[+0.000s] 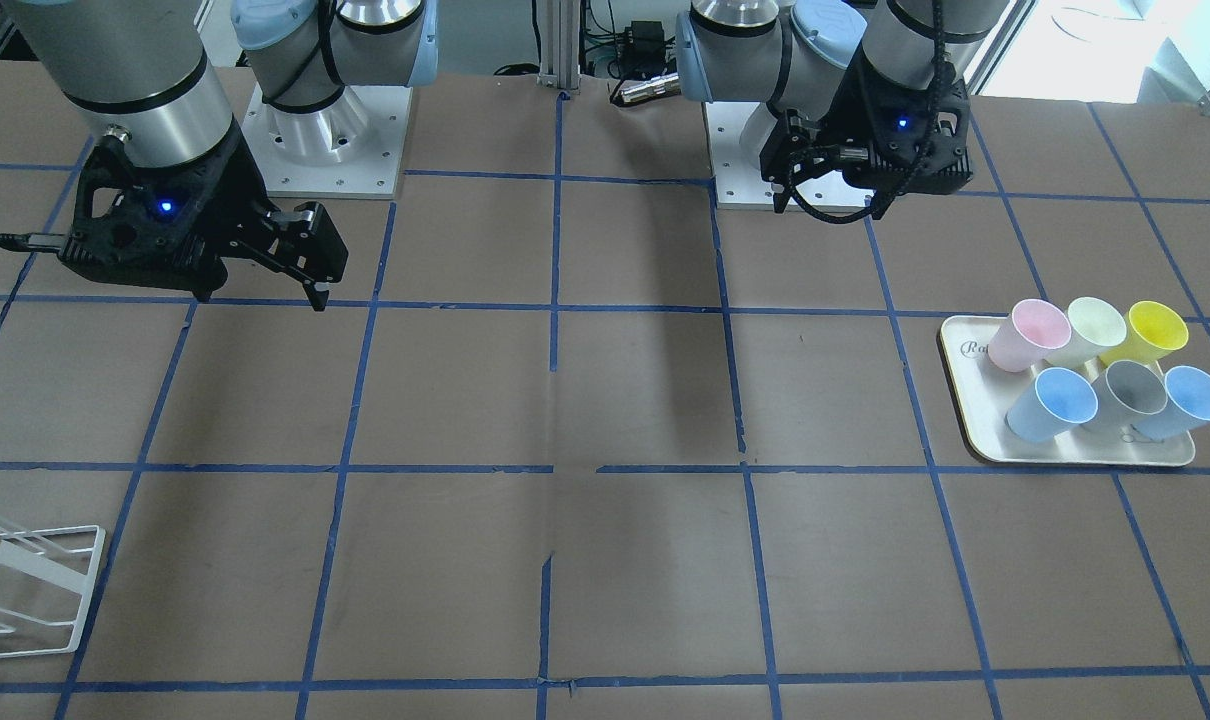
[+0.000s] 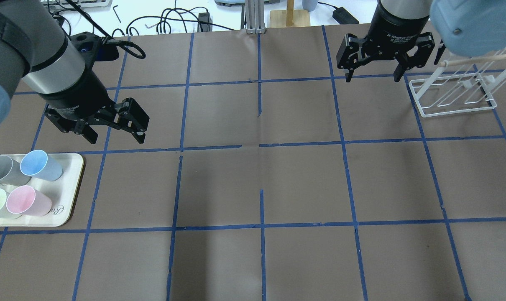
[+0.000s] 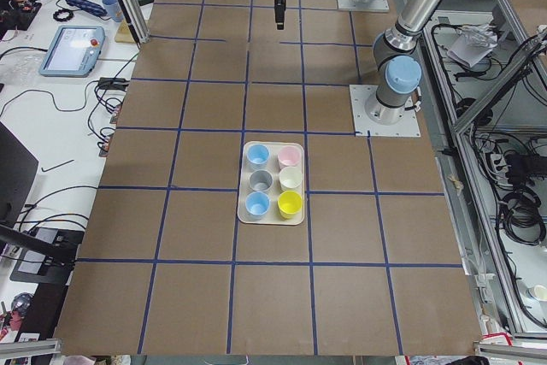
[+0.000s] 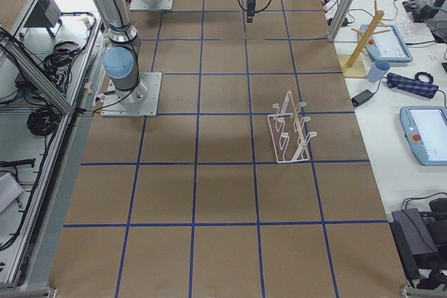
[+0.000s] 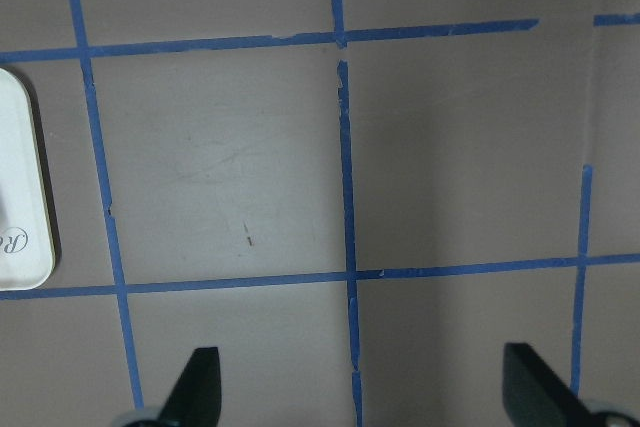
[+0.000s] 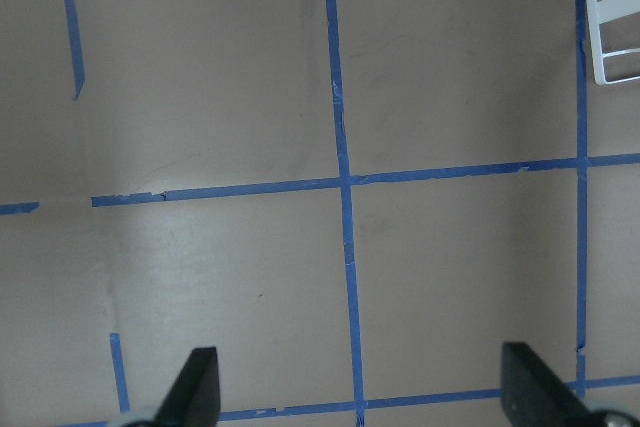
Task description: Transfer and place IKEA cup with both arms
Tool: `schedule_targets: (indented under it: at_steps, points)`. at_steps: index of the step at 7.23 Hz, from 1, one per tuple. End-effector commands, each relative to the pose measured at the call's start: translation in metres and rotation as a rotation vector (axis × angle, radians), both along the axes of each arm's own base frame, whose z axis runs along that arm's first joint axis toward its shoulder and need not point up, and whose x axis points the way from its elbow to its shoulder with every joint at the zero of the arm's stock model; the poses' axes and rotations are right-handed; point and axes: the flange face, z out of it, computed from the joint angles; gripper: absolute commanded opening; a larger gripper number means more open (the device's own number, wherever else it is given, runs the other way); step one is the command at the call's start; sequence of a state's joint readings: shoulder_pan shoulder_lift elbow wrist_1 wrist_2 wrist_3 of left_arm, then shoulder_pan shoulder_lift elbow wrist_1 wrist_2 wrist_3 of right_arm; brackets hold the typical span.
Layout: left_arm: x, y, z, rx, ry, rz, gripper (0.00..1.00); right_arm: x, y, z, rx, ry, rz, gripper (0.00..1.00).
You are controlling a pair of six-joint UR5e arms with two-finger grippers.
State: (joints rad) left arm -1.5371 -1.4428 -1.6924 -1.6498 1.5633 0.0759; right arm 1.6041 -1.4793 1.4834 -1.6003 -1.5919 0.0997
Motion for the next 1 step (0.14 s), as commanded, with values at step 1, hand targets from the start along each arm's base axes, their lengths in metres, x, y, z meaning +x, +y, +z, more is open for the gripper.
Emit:
schedule_targets:
  at_steps: [1]
  points:
    - [-0.0003, -0.0003, 0.0, -0.001, 0.003, 0.001, 1.0, 0.0002, -0.0001, -0.0003, 0.001, 0.0, 0.0, 1.0]
